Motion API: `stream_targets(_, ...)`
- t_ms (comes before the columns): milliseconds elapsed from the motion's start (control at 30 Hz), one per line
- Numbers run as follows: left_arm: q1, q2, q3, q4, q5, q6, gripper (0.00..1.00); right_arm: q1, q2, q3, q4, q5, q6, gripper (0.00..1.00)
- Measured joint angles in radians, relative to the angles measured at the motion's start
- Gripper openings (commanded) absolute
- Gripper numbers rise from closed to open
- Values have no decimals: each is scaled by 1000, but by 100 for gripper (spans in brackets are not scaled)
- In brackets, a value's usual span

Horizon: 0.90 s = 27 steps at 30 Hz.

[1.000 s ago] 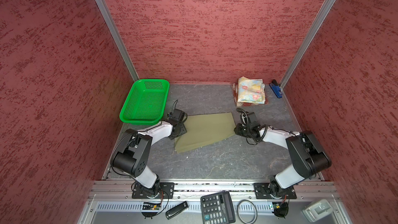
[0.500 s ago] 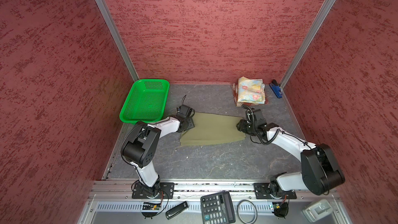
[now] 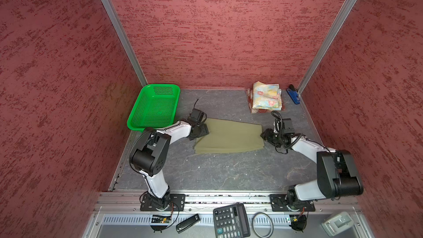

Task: Fold and stack the skirts

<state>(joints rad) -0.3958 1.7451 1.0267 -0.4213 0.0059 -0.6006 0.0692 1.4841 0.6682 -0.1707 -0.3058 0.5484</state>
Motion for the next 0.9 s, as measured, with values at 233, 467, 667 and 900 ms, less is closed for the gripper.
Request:
stream_targets(233, 22, -42, -7, -69, 20, 31, 70, -1, 77, 2, 102, -55, -11, 51)
stream_targets(467, 26, -2, -11, -72, 34, 47, 60, -1, 106, 1, 161, -77, -18, 48)
stream_targets(667, 26, 32, 16, -58, 27, 57, 28, 2, 125, 0, 172, -77, -25, 21)
stream_targets(900, 15, 58, 27, -25, 29, 59, 5, 3, 131, 1, 175, -82, -36, 0)
